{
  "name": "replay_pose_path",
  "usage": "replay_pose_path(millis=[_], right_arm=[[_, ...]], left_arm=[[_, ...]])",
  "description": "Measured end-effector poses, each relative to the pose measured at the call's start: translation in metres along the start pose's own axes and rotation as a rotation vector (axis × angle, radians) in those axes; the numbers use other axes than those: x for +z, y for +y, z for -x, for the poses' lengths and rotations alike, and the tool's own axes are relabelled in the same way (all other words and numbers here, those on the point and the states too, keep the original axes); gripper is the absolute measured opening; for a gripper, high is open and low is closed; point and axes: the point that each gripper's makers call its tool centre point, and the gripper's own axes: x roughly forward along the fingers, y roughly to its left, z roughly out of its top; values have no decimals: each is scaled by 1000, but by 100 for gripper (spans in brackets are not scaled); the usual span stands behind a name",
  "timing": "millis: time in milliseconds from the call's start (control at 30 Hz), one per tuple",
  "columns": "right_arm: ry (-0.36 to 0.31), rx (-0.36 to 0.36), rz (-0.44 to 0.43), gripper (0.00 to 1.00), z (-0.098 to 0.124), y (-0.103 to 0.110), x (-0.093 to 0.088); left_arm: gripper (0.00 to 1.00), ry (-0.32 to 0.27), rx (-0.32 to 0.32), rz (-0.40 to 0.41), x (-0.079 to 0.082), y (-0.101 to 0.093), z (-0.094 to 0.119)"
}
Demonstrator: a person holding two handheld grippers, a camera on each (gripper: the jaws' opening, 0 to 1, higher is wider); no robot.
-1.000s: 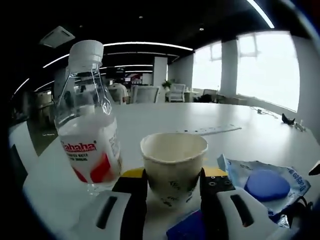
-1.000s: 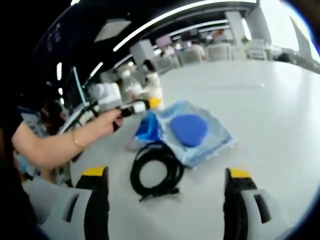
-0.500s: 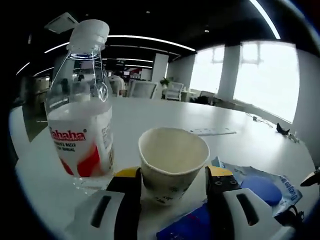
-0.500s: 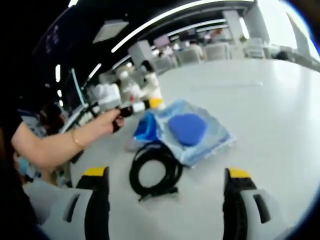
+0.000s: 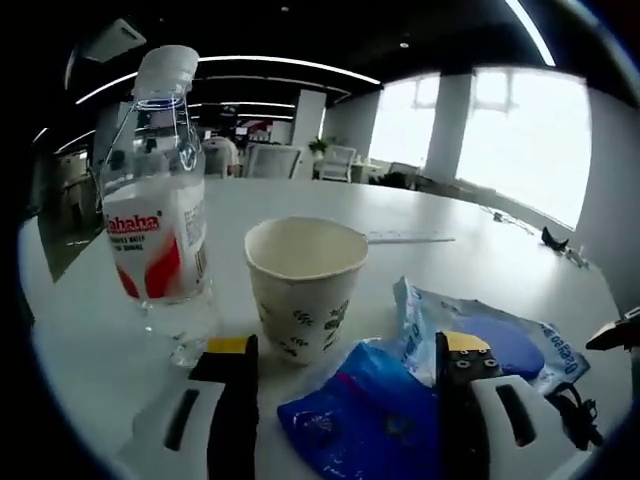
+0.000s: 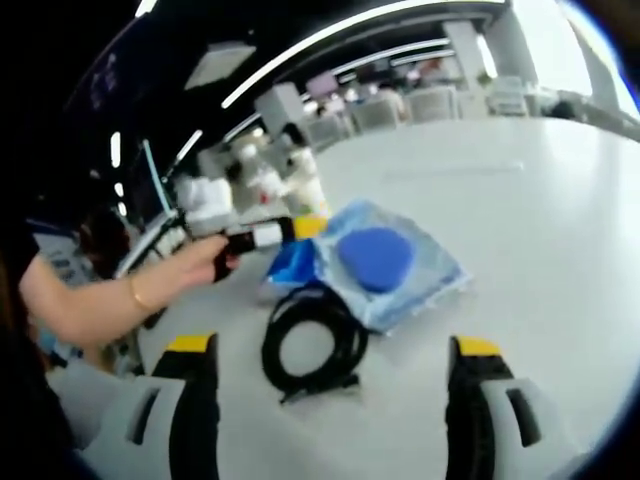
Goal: Arrange the tabletop items into an orderly group along one side of the table until the central work area is clear of visible clutter.
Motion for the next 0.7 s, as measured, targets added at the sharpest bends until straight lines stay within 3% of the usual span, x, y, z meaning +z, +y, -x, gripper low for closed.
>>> replay_pose_path(millis=[167, 367, 533, 700], right_arm=[[-15, 2, -8, 92, 2, 0, 4], [-31, 0, -17, 92, 4, -3, 8], [-39, 3, -20, 92, 6, -2, 12], [-42, -4, -13, 92, 7, -5, 14]], left_arm=[[74, -1, -20, -18, 1, -12, 11], [75, -46, -44, -118, 14, -27, 21], [75, -48, -85, -190, 16, -42, 28], [74, -62, -109, -211, 21, -51, 34]])
